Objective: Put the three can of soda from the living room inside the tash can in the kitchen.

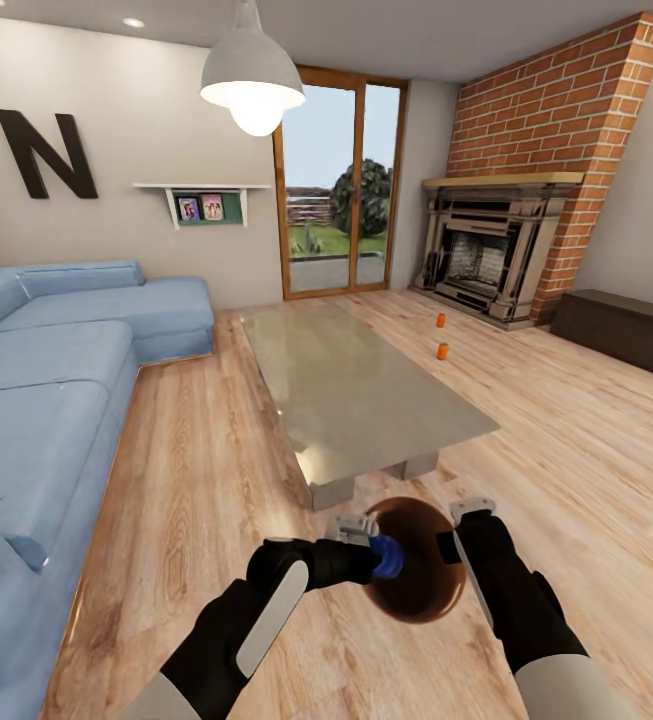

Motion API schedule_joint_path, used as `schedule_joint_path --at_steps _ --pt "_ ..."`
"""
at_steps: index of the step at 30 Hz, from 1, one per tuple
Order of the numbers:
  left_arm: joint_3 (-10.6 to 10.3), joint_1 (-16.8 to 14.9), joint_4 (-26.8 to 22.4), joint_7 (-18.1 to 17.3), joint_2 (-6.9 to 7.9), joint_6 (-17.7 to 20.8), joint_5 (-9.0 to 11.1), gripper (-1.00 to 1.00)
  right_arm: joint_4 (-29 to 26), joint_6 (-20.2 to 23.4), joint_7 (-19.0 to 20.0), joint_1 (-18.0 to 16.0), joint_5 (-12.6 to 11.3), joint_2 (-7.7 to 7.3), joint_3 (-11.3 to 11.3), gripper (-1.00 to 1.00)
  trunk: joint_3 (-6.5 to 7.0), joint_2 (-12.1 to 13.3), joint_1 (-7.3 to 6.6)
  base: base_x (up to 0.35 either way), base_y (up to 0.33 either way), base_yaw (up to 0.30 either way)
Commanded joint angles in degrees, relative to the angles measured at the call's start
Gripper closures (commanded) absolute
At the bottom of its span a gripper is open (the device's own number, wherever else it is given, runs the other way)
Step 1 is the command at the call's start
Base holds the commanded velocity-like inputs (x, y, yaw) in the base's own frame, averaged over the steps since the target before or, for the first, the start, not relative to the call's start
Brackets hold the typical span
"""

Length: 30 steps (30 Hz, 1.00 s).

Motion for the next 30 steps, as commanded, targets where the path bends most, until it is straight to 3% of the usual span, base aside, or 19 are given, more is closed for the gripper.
schedule_joint_path --at_steps 1,7,13,19,30 --pt "0.0 0.0 0.2 0.1 0.00 -0.2 0.0 1.00 0.0 0.0 0.3 0.0 -0.4 0.18 0.0 1.00 0.01 0.0 0.00 0.000 0.000 0.000" --pt "0.0 0.0 2.4 0.1 -0.05 -2.2 -0.1 1.00 0.0 0.0 0.3 0.0 -0.4 1.92 0.2 1.00 0.01 0.0 0.00 0.000 0.000 0.000" --pt "0.0 0.0 4.7 0.0 -0.11 -4.5 -0.1 1.00 0.0 0.0 0.3 0.1 -0.5 3.69 3.9 1.00 0.01 0.0 0.00 0.000 0.000 0.000" --pt "0.0 0.0 9.2 0.0 -0.10 -8.2 0.0 1.00 0.0 0.0 0.3 0.2 -0.5 4.16 5.2 1.00 0.01 0.0 0.00 0.000 0.000 0.000" --pt "0.0 0.0 12.4 0.1 -0.14 -10.9 0.2 1.00 0.0 0.0 0.3 0.3 -0.4 4.91 5.6 1.00 0.01 0.0 0.00 0.000 0.000 0.000"
